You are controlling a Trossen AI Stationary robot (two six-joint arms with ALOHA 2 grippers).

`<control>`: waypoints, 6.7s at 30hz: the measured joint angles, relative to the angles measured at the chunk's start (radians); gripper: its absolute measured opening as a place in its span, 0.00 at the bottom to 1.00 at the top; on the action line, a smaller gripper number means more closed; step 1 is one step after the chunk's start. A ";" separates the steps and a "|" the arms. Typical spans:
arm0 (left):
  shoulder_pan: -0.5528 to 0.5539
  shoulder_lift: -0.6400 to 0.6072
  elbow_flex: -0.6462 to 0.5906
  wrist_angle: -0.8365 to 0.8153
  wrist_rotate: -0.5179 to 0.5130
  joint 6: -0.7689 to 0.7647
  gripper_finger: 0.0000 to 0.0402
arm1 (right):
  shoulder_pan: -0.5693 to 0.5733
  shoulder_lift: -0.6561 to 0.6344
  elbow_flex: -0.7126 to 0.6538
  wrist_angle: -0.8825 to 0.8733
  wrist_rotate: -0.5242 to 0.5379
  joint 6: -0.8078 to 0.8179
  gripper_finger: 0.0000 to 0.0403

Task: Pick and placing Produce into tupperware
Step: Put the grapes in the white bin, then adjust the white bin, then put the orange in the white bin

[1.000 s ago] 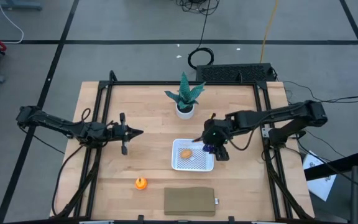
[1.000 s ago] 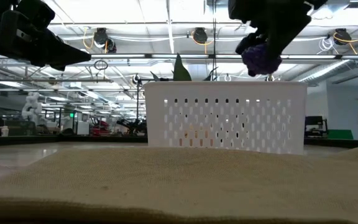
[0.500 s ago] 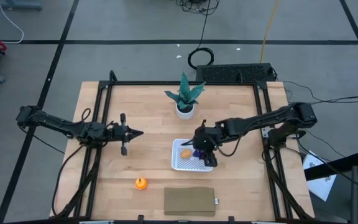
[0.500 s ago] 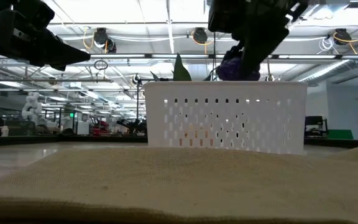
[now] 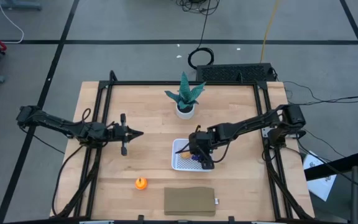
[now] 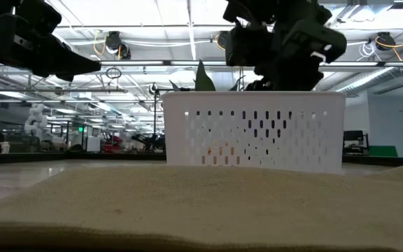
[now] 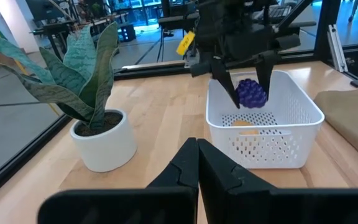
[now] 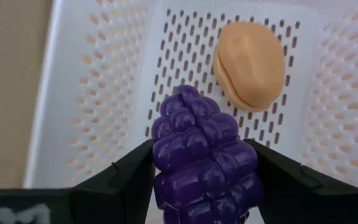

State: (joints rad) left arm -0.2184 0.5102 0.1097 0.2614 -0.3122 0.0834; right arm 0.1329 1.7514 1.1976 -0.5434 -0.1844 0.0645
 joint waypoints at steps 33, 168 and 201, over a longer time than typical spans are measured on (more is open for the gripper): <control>0.000 0.000 0.000 -0.015 0.000 0.011 0.00 | -0.006 0.040 0.000 0.064 -0.003 -0.185 0.54; 0.000 0.002 0.000 -0.078 -0.001 0.009 0.00 | -0.096 -0.157 0.000 0.226 0.204 -0.259 0.00; 0.000 0.002 0.000 -0.076 -0.002 -0.001 0.00 | -0.138 -0.936 -0.821 0.891 0.237 0.159 0.00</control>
State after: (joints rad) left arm -0.2184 0.5121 0.1097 0.1852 -0.3145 0.0819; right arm -0.0048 0.8155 0.3766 0.3480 0.0521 0.2239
